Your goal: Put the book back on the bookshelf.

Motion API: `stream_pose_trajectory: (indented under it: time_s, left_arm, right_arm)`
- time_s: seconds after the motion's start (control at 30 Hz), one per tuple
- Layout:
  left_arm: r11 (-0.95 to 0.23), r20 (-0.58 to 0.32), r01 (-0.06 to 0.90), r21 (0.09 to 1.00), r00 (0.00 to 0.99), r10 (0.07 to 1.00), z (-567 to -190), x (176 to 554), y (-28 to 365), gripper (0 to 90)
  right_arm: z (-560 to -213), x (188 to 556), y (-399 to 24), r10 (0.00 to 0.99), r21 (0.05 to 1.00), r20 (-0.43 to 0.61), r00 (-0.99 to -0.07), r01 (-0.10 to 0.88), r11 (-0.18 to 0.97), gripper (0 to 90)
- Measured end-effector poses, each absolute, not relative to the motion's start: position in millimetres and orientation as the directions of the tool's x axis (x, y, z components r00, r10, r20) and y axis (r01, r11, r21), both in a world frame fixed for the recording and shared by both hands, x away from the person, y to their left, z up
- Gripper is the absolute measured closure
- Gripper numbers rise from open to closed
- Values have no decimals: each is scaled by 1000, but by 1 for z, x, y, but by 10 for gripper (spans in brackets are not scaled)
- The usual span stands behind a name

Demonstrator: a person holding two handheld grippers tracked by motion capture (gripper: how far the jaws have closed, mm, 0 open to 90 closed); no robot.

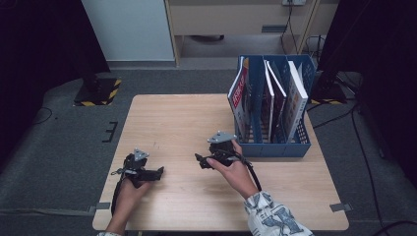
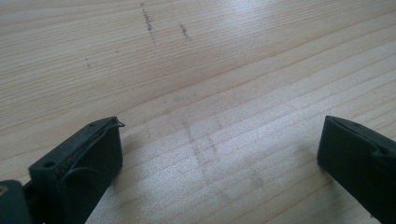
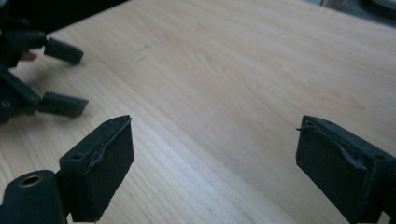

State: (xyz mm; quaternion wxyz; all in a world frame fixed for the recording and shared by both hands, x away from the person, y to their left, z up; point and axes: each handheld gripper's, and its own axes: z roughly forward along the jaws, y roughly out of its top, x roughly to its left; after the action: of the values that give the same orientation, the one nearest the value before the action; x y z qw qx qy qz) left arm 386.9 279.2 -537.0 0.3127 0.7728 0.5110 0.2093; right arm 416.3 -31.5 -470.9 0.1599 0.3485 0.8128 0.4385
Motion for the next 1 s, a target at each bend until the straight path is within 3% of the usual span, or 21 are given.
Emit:
stream_pose_trajectory:
  time_s: [0.5, 1.0]
  left_arm:
    - [-282, 4, 659, 697, 390, 921, -537, 387, 279, 0]
    - [-282, 4, 659, 697, 390, 921, -537, 387, 279, 0]
  right_arm:
    - [-513, 417, -25, 705, 747, 43, -708, 491, 448, 98]
    - [-530, 423, -37, 748, 726, 64, -661, 545, 419, 103]
